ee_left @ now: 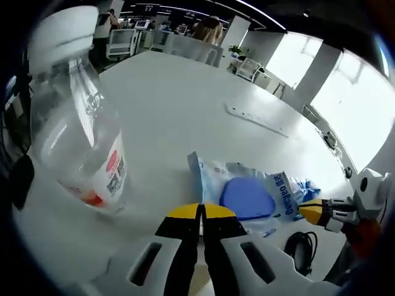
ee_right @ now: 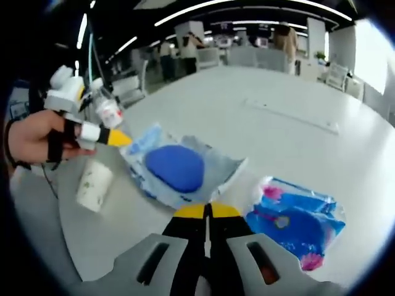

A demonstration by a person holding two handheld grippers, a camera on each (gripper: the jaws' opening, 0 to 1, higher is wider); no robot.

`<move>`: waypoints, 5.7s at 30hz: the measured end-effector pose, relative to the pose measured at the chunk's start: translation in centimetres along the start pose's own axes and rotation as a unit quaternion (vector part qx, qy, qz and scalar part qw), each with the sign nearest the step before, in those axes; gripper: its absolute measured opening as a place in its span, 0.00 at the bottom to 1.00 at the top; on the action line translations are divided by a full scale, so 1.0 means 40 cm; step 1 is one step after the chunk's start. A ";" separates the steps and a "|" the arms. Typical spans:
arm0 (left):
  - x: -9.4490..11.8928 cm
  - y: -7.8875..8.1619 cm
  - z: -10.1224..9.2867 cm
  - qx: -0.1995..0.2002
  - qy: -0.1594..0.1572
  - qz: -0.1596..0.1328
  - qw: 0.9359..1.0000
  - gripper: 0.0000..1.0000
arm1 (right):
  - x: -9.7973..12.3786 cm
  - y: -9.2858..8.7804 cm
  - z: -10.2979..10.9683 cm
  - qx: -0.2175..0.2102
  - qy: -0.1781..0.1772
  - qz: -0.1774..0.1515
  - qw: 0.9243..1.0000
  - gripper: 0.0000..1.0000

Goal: Arrange the tabletop items into an orderly group along one side of the table until the central work area is clear of visible clutter.

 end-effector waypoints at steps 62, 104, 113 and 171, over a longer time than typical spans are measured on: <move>0.030 0.000 -0.082 -0.030 -0.048 0.013 0.998 0.09 | 0.061 -0.065 -0.093 -0.003 -0.044 0.016 0.999 0.02; 0.287 -0.212 -0.037 0.091 -0.026 -0.003 0.996 0.33 | 0.219 -0.163 -0.004 -0.038 -0.037 -0.014 0.998 0.17; 0.264 -0.232 -0.044 0.149 -0.024 0.007 0.988 0.39 | 0.264 -0.191 0.049 -0.052 -0.017 -0.022 0.998 0.28; 0.249 -0.381 -0.142 -0.132 -0.103 0.126 0.978 0.37 | 0.310 -0.179 0.268 -0.060 0.101 -0.023 0.993 0.30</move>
Point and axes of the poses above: the point that each gripper's makers call its tool centre point, and the gripper's own axes: x roughly backward along the fingers, z roughly to its left, y roughly out of its top, the point moved 2 cm from there along x, roughly backward along the fingers, and after that the axes turned 13 degrees about -y, right-handed, at the moved point
